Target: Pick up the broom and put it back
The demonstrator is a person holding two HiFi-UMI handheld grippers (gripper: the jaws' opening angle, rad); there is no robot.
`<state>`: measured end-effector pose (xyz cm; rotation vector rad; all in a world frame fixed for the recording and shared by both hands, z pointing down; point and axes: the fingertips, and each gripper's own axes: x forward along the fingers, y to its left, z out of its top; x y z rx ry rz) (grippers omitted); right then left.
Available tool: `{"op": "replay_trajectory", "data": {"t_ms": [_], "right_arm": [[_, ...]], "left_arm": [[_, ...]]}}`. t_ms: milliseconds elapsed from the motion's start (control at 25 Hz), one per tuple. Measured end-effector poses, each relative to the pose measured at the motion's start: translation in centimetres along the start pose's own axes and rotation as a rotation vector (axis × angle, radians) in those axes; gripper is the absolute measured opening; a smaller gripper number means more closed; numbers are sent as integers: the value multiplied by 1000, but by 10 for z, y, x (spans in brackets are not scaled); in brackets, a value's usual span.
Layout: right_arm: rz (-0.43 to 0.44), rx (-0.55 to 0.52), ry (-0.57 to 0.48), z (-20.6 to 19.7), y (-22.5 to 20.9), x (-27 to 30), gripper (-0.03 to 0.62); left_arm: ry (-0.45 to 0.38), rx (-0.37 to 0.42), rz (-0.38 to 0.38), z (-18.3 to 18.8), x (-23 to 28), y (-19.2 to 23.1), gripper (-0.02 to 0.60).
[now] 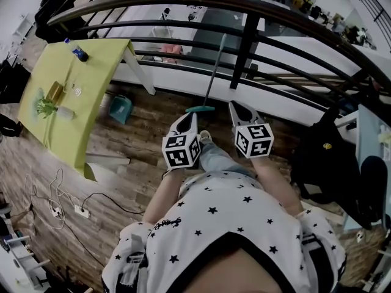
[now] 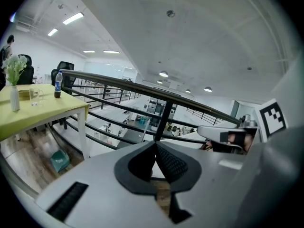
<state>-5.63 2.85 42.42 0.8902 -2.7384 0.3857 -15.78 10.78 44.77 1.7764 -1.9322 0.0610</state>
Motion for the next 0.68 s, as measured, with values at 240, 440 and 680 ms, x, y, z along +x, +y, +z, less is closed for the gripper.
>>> {"op": "replay_trajectory", "data": {"t_ms": [240, 440, 680], "right_arm": [[16, 0, -13, 5, 4, -2, -8], [17, 11, -14, 6, 1, -2, -6], [21, 13, -19, 13, 0, -6, -8]], "left_arm": [[3, -3, 2, 0, -1, 1, 12], [3, -6, 5, 2, 0, -1, 12], [3, -16, 11, 7, -1, -4, 12]]}}
